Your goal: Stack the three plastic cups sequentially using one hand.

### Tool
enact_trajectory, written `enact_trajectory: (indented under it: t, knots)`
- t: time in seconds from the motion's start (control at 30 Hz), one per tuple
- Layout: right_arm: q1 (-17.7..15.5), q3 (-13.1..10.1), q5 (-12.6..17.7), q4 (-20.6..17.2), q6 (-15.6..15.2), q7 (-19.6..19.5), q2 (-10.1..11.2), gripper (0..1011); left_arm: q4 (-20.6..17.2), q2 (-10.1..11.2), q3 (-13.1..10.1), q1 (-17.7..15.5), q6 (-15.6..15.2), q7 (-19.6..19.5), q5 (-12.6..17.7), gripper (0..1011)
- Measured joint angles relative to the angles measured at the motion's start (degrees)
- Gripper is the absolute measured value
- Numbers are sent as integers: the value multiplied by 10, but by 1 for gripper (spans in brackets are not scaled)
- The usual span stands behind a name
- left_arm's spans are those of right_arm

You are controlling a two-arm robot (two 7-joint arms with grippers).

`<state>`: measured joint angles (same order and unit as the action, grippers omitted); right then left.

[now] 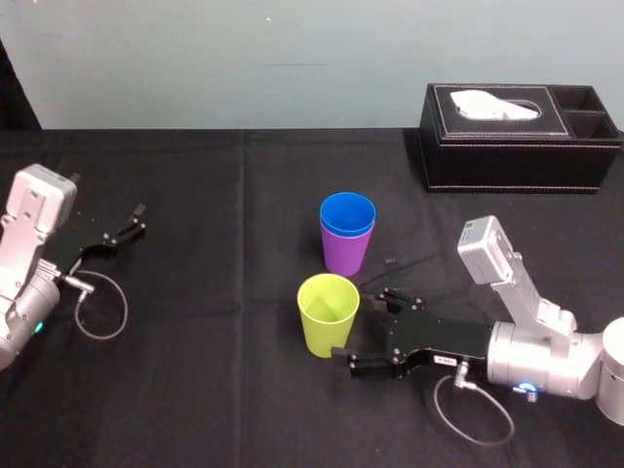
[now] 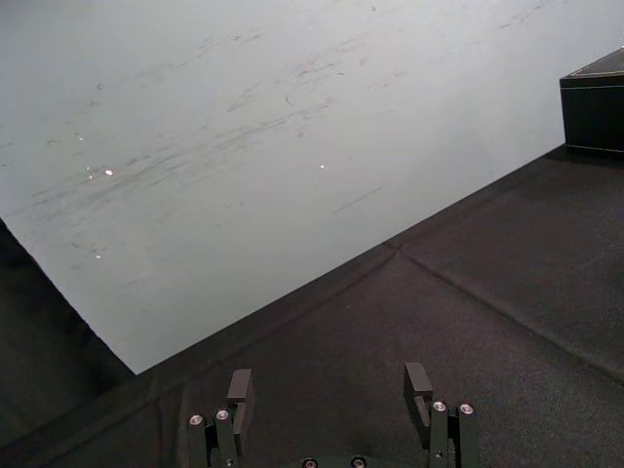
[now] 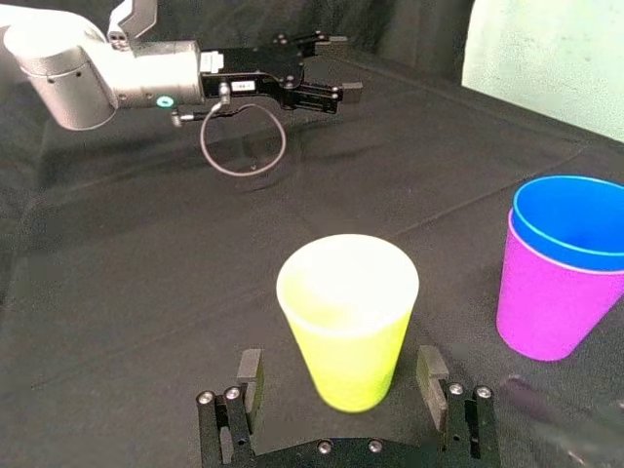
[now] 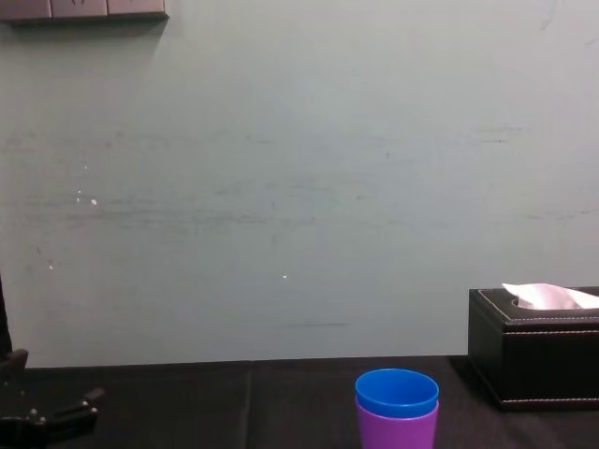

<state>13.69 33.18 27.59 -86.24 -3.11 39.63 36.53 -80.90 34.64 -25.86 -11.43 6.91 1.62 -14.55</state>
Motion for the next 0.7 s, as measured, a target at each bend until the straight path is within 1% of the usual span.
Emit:
enact_trajectory:
  t: [0.2,0.33,0.7]
  knots:
    - [12,6,-5,19,7,0,-19,1000,0,0,0,0,0,0,0,1011]
    - [19,9,-10,28,9,1,-28,1000,0,0,0,0,0,0,0,1011]
    - [26,13,-18,39,11,-1,-40,1000,0,0,0,0,0,0,0,1011]
